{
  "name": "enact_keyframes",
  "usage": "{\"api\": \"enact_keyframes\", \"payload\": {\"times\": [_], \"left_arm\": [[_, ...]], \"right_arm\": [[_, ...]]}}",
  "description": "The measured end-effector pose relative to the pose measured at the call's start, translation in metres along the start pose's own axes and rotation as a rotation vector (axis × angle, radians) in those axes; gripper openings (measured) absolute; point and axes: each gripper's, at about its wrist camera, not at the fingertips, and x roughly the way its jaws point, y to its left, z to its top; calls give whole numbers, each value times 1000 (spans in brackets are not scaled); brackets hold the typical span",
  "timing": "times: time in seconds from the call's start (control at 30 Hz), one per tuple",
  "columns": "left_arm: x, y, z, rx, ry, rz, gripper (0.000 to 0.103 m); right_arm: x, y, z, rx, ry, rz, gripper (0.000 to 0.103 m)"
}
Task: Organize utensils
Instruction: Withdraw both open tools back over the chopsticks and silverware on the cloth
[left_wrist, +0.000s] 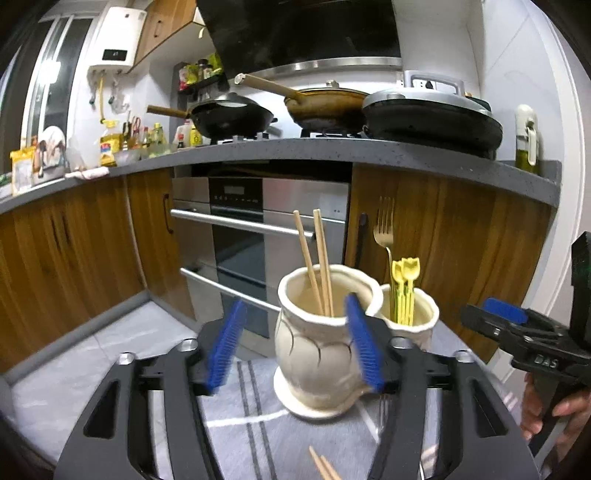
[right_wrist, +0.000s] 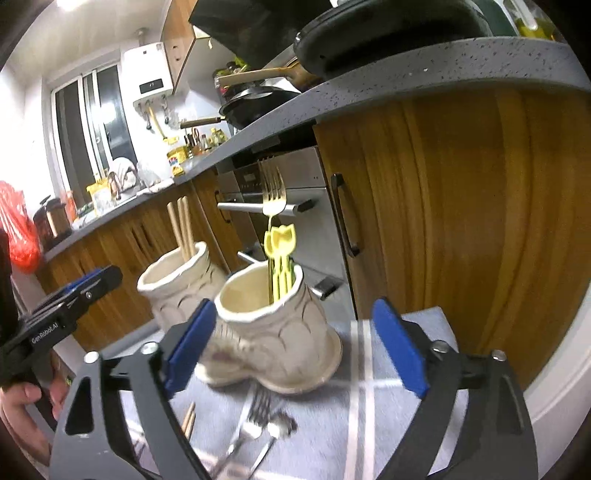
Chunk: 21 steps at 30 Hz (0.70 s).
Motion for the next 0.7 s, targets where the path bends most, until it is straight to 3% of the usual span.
{"api": "enact_keyframes", "payload": {"times": [0.07,0.3,0.7], "left_arm": [[-10,0,-2,-8,-15,11,82],[-38,1,-13,-25,16,38,90],[-65,-13,-36,1,94,52,92]], "right_arm": [[-10,1,-4,-9,2,3,98],[-39,10,-20,-107,-9,-37,98],[-77,17,-27,-176,-23,-42,98]]}}
